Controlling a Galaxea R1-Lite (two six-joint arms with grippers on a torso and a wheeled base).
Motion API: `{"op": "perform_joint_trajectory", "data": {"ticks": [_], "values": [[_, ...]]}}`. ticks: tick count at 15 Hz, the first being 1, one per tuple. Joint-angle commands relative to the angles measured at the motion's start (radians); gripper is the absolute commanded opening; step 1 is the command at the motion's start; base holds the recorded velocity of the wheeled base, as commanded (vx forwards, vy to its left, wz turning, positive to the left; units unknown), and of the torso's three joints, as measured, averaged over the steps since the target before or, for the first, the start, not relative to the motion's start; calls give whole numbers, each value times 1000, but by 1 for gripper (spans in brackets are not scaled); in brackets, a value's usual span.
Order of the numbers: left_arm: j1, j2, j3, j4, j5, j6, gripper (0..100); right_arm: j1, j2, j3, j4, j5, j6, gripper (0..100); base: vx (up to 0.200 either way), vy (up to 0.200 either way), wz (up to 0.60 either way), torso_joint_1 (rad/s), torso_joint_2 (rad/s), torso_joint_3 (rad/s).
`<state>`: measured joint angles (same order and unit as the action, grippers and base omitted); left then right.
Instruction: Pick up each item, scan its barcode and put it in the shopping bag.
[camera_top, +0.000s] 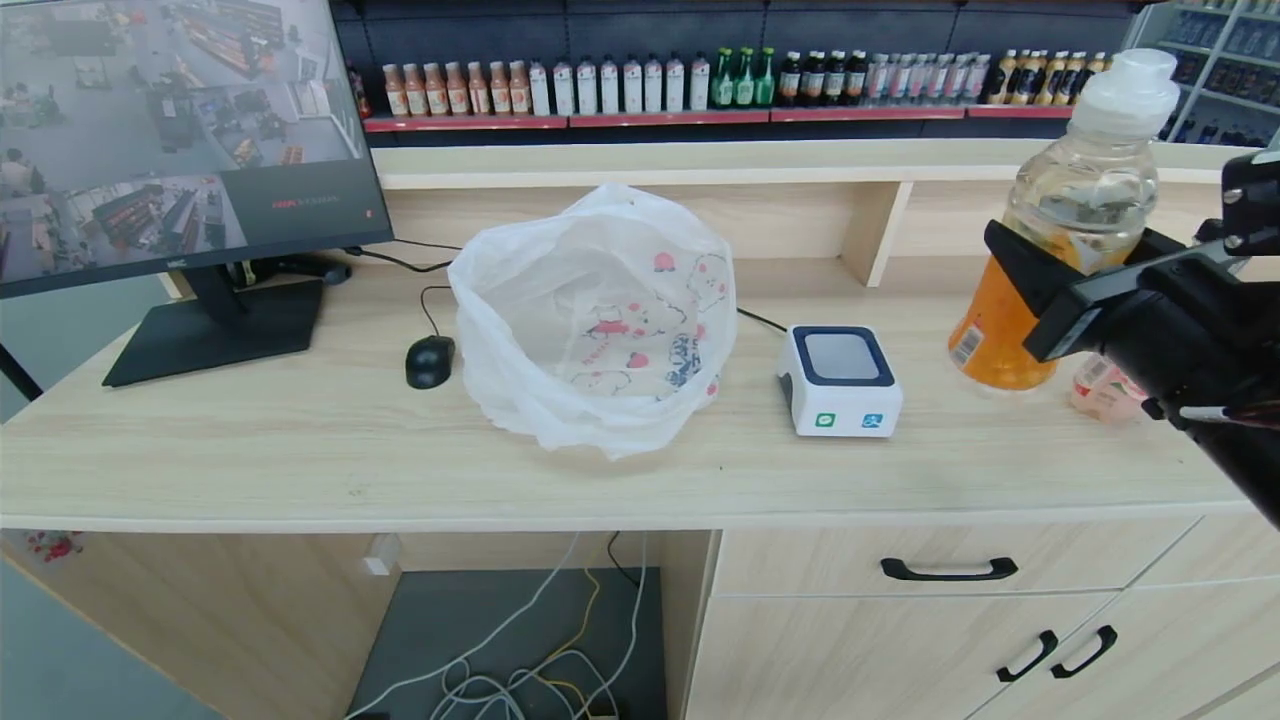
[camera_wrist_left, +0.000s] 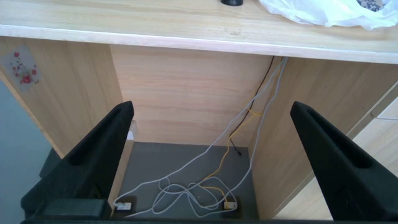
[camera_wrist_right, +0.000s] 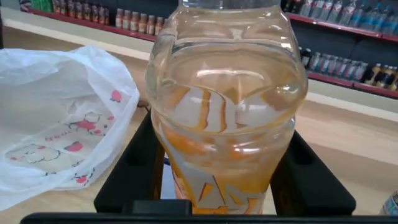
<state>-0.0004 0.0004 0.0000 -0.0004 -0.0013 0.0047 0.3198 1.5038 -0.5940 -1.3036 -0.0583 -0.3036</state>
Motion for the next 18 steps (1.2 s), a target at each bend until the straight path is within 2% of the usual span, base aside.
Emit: {"op": "perform_joint_trajectory", "data": {"ticks": [1,5,9,13,18], "values": [[-1,0,0,0,1,0,100,41,18,-50,35,-2,-40,0,0,0,0,0,0,0],[-1,0,0,-1,0,0,100,108,101,-170,41,2,-173,0,0,0,0,0,0,0],[-1,0,0,0,0,0,100,142,170,-188,35,12,-304,0,0,0,0,0,0,0],[0,0,0,0,1,0,100,143,260,-302,1,127,-419,0,0,0,0,0,0,0],[-1,0,0,-1,0,0,100,140,302,-308,3,195,-522,0,0,0,0,0,0,0]]}}
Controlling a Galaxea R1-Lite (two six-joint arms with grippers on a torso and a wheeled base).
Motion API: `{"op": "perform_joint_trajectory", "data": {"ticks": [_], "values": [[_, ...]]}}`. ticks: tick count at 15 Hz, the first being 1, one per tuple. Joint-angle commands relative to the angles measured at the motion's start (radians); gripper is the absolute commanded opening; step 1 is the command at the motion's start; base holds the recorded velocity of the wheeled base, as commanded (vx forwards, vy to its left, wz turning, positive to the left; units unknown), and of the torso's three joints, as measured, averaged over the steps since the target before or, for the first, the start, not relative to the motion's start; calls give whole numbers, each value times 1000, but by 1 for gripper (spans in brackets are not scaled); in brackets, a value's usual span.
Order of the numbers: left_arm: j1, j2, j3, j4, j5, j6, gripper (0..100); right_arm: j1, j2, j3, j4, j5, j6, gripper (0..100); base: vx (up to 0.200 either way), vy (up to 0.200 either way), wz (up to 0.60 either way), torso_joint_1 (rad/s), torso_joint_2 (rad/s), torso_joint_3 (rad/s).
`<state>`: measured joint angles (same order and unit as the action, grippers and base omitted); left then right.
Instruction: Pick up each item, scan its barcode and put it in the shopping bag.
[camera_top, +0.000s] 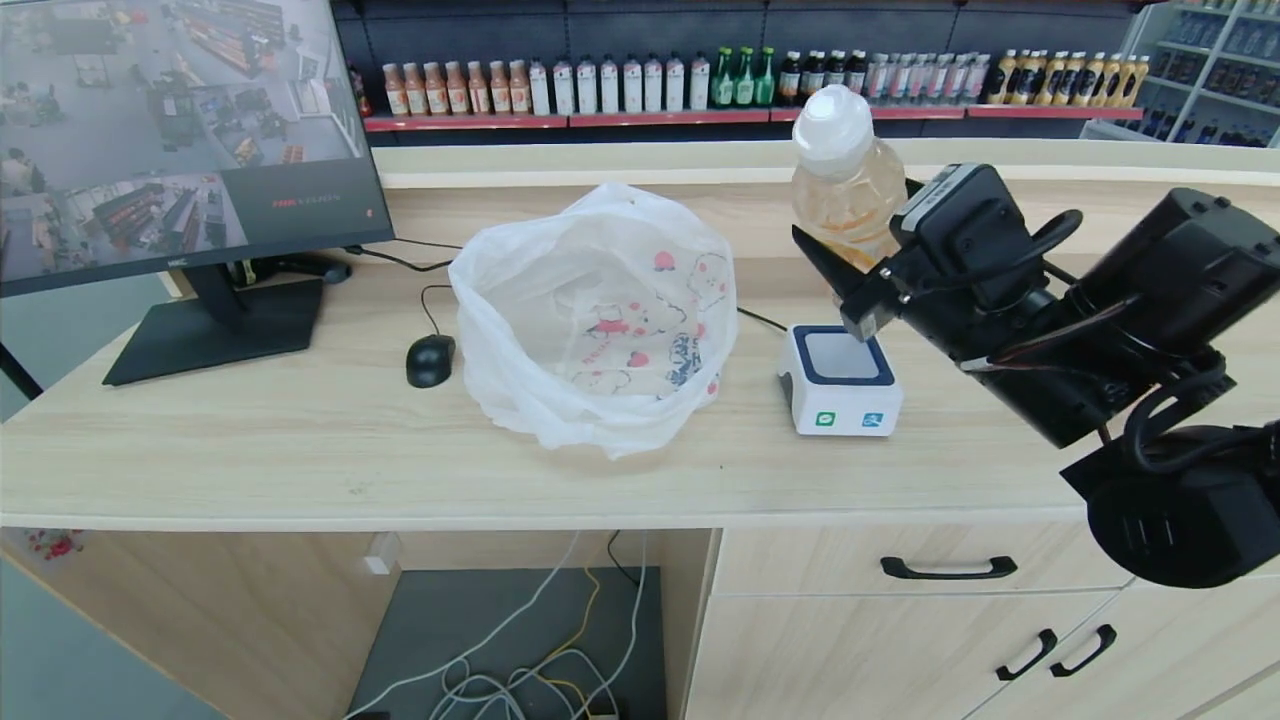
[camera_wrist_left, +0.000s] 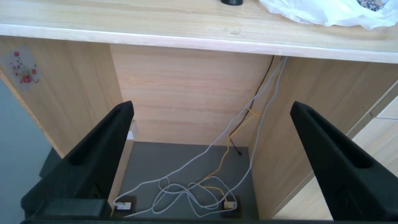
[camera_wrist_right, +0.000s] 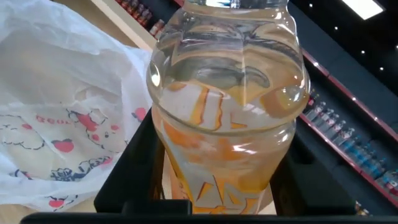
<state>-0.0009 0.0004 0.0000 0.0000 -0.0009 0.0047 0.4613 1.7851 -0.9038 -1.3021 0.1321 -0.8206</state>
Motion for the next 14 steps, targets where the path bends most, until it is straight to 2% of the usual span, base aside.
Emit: {"op": "perform_joint_trajectory", "data": {"ticks": [1,14], "values": [[-1,0,0,0,-1,0,100,-1,25,3,0,14,-12,0,0,0,0,0,0,0],[1,0,0,-2,-1,0,100,-27,65,45,4,216,-152,0,0,0,0,0,0,0]]}}
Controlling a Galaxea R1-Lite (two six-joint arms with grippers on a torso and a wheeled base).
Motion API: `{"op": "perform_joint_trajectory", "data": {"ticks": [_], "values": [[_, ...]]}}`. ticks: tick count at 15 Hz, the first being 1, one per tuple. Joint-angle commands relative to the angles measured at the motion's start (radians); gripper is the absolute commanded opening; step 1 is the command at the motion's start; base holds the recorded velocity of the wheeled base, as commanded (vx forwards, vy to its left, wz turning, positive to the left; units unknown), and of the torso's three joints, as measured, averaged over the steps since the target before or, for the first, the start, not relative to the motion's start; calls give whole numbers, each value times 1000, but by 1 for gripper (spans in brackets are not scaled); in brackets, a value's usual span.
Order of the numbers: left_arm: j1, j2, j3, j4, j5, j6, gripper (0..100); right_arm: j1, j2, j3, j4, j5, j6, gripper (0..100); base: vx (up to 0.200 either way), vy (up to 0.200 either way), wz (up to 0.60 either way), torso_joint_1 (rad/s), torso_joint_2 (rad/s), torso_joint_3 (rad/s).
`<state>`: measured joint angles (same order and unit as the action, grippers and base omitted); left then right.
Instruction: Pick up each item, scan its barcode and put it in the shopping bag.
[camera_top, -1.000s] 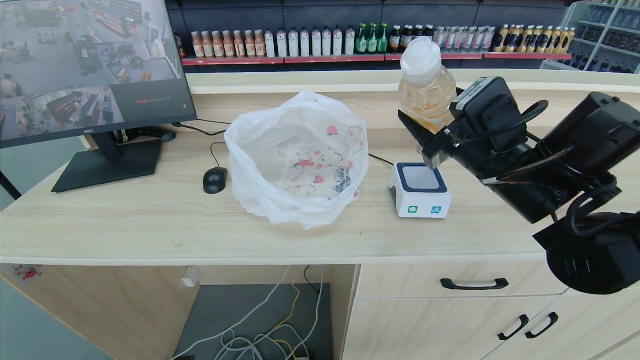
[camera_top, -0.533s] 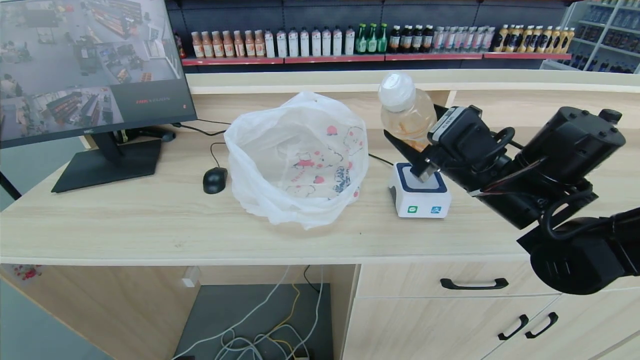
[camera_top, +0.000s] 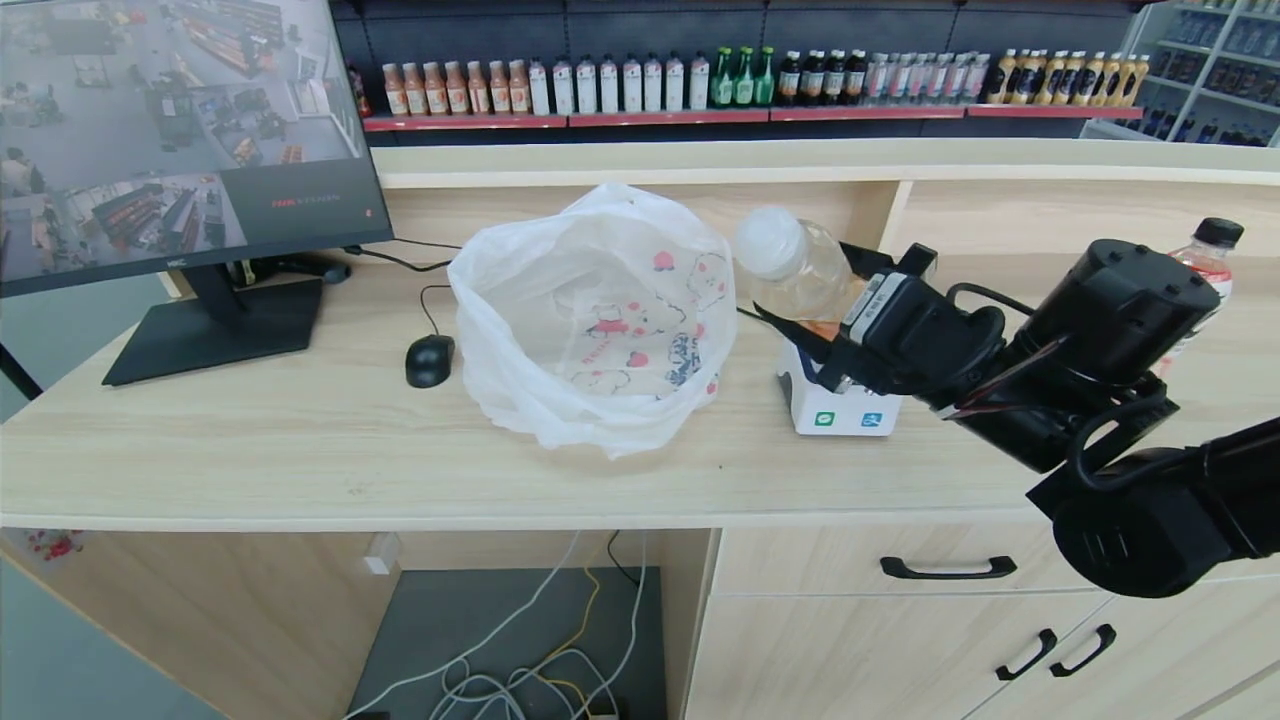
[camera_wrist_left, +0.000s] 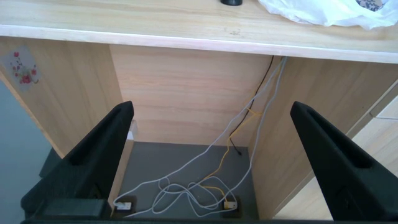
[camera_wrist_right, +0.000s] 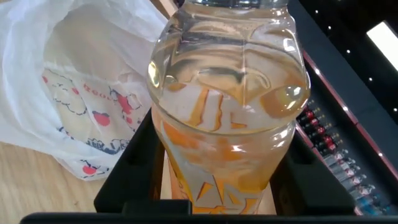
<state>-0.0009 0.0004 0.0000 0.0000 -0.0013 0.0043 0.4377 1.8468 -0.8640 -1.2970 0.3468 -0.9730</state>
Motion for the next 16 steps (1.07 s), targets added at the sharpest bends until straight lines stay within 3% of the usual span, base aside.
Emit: {"op": "perform_joint_trajectory", "data": {"ticks": [1,16], "values": [[1,0,0,0,0,0,100,-8,6,7,-1,4,-4,0,0,0,0,0,0,0],[-1,0,0,-2,1,0,100,-30,8,51,-2,44,-99,0,0,0,0,0,0,0]]}}
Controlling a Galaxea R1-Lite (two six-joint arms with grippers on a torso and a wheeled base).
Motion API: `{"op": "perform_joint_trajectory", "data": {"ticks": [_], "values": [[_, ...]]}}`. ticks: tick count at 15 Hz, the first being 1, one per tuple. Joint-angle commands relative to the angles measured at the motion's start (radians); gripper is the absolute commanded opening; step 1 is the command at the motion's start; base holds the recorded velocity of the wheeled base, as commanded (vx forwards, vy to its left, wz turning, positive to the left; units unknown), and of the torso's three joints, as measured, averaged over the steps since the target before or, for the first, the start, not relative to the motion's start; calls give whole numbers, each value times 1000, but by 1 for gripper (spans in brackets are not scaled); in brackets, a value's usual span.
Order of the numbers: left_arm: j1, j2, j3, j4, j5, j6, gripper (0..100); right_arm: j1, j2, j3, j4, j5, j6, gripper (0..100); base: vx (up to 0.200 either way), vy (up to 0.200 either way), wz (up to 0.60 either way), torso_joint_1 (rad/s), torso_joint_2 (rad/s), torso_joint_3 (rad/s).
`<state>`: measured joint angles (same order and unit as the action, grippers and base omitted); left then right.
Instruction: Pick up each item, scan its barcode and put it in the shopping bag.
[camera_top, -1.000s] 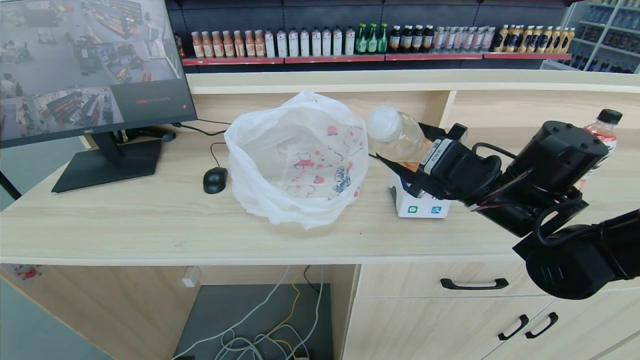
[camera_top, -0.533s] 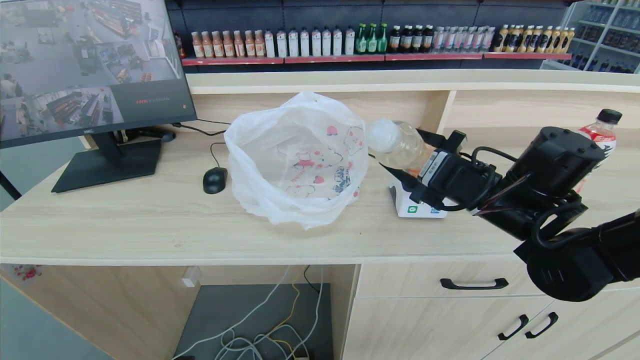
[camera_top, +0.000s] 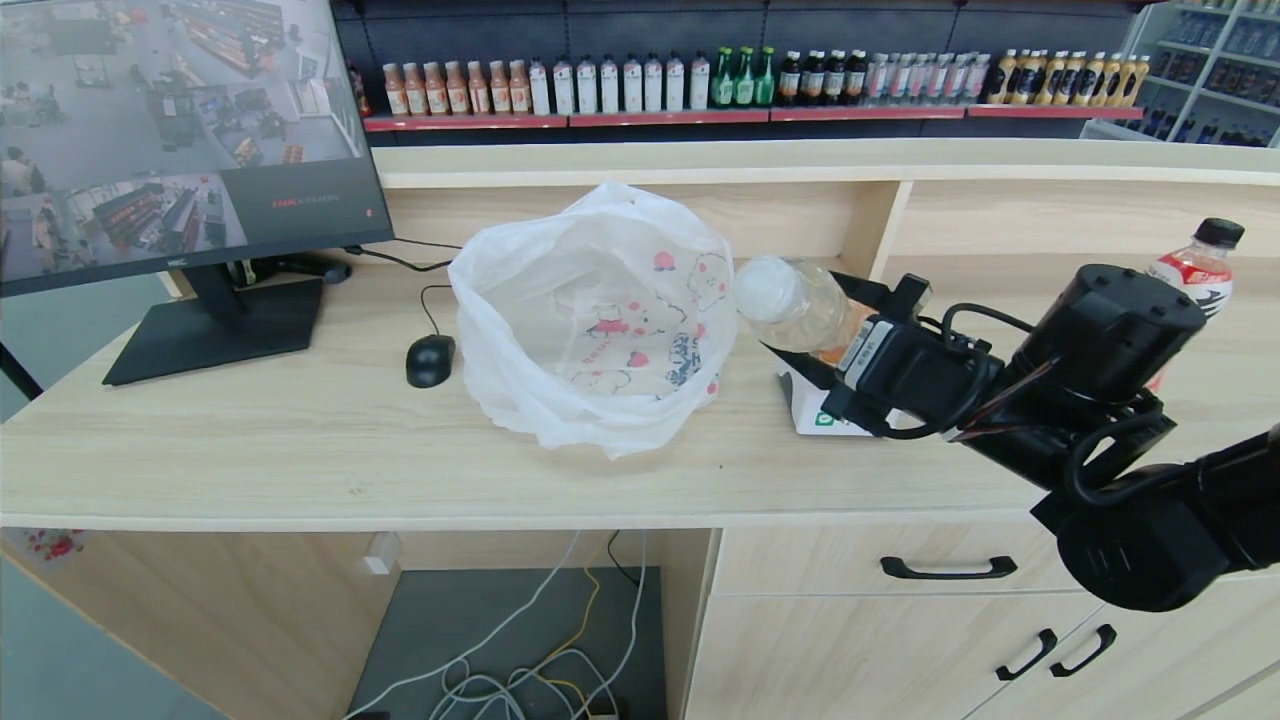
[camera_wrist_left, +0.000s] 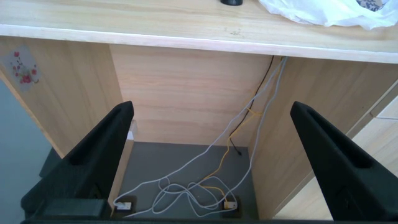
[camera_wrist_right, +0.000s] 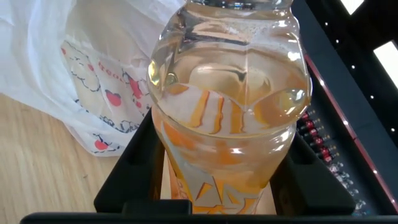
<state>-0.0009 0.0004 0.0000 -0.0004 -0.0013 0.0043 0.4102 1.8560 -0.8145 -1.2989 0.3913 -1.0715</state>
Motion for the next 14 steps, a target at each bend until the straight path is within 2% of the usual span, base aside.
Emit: {"op": "perform_joint_trajectory", "data": {"ticks": [1,14], "values": [[-1,0,0,-1,0,0,100,-4,-1,0,0,0,-1,0,0,0,0,0,0,0],[-1,0,0,-1,0,0,100,-59,11,0,0,38,-10,0,0,0,0,0,0,0]]}}
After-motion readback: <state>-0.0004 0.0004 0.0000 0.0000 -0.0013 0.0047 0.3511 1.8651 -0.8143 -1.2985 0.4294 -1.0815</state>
